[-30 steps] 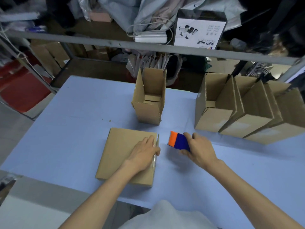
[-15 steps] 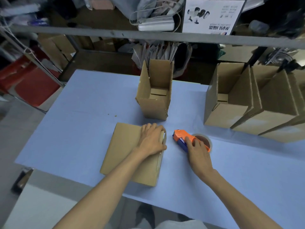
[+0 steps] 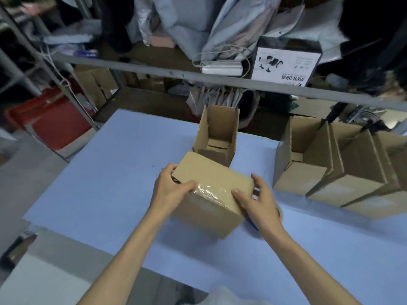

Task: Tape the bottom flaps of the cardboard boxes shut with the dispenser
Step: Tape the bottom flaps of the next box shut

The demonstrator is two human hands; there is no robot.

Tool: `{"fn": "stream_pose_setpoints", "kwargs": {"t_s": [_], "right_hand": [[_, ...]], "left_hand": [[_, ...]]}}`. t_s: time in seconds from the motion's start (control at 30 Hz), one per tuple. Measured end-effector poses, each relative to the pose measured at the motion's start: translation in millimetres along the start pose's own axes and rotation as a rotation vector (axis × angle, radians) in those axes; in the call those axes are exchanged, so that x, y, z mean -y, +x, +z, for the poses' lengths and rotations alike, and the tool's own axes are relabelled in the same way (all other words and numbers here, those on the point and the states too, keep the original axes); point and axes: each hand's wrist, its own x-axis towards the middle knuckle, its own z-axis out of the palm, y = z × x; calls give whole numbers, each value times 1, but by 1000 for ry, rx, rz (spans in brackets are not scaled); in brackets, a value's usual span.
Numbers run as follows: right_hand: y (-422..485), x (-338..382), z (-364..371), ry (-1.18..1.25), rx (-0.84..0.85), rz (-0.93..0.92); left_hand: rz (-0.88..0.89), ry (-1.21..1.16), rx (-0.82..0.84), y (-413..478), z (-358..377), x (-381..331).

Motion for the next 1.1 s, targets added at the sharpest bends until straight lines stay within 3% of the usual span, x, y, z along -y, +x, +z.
{"fn": "stream_pose_setpoints", "kwargs": {"t_s": [0.2,0.4,0.57,0.67,0.97,1.03,1.1], "right_hand": [[-4,18,36,-317,68,8],[10,10,34,-127,68,-17],[8,15,41,-380,18,-2],[17,16,33,-231,80,-24],[21,14,24,-134,279,-38],[19,15,20,-113,228,-132],[9,19,21,-229,135,-465]], "left_hand": [[-66,-5,47,-12,3,17],[-118,-148,73,-16,-2,33],[-76,-49,45,-19,6,32],[-94,-67,29,-16,5,34],[-158,-158,-36,-8,5,34],[-136,-126,-92,-7,3,35],[-116,-50,-115,-7,4,32]]}}
